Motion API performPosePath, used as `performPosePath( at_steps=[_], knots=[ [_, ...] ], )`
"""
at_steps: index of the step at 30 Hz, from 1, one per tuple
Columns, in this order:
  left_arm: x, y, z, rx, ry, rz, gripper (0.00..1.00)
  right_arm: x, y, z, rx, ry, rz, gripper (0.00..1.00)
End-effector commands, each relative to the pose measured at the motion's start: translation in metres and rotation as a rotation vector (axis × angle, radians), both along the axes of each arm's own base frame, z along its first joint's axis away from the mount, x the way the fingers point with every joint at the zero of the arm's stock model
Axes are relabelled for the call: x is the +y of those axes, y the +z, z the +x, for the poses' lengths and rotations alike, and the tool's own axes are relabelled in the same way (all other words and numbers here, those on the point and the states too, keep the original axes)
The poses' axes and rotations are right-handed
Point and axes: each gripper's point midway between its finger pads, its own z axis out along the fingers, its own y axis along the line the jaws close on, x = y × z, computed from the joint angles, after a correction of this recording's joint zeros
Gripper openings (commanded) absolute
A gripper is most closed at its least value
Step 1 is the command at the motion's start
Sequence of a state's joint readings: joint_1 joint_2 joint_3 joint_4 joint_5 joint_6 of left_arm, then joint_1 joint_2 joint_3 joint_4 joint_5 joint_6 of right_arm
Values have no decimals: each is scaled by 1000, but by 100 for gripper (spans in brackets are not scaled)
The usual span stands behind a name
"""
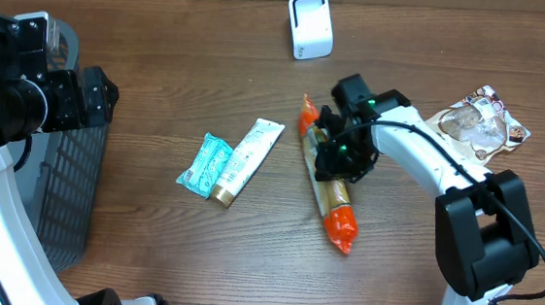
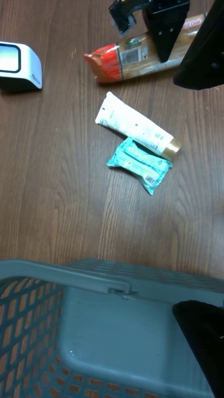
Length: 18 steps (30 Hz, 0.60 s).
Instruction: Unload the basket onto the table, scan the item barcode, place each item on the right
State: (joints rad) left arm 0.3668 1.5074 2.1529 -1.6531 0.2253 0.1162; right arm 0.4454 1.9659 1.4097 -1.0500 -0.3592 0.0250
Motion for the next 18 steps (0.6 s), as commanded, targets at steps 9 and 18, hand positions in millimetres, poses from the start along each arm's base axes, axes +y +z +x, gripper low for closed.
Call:
performPosePath(
  at_steps=[9,18],
  knots=[
    [-2,0,2,-4,-28,6,100,0,11,2,-43,45,20,63],
    [-2,0,2,-4,-28,6,100,0,8,-9,13,54,21,64]
  ],
)
